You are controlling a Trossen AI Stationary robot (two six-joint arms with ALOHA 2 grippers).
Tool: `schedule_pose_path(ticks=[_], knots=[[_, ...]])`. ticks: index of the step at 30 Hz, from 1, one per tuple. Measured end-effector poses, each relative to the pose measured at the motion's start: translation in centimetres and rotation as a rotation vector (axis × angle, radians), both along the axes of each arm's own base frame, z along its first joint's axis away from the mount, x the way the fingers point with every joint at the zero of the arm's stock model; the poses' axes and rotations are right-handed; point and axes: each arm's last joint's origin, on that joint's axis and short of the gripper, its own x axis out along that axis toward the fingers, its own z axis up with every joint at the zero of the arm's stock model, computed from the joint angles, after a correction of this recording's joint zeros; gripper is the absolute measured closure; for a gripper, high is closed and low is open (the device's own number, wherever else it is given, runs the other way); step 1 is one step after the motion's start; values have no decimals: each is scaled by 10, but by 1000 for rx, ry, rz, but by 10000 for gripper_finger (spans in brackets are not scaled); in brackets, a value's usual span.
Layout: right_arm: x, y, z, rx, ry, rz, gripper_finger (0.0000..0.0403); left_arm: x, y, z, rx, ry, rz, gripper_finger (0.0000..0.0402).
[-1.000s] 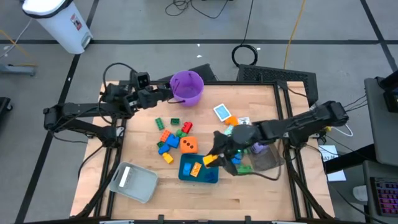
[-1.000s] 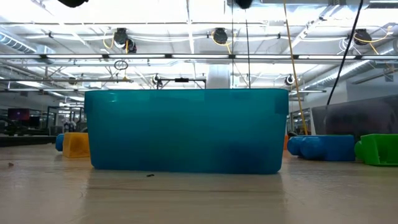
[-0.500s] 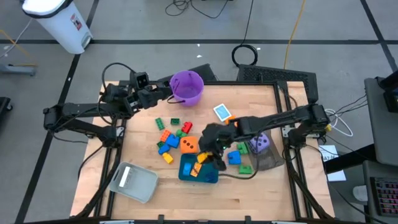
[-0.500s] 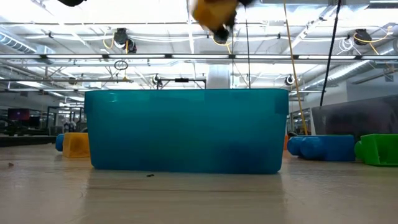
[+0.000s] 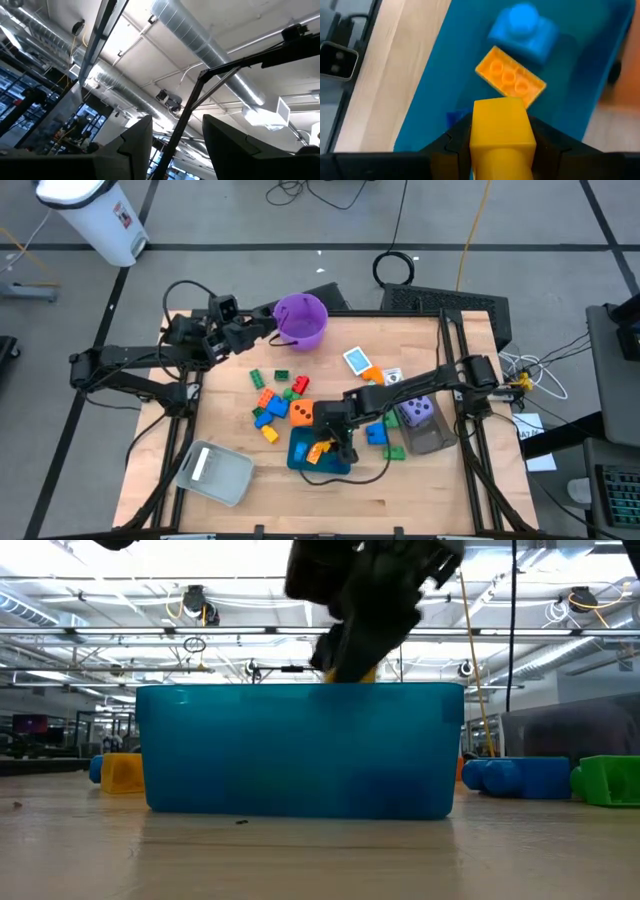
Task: Pick & Place Toys
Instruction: Put the top yellow game piece into the blue bin, then put the green game piece into the blue bin
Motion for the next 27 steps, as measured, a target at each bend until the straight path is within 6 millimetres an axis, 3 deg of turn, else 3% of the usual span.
schedule_pose_path(ticks=[5,16,20,27], knots=[[3,0,-10,-30,18,-12,254,0,0,0,-2,7,-1,220],[4,-3,-3,-16,-15,-34,190,1,0,-1,-2,22,-14,220],[1,-9,13,10,-42,-77,181,1,0,-1,-19,21,-31,220],[-13,-32,64,24,-189,-126,179,-1,-5,1,-6,-13,-50,220]])
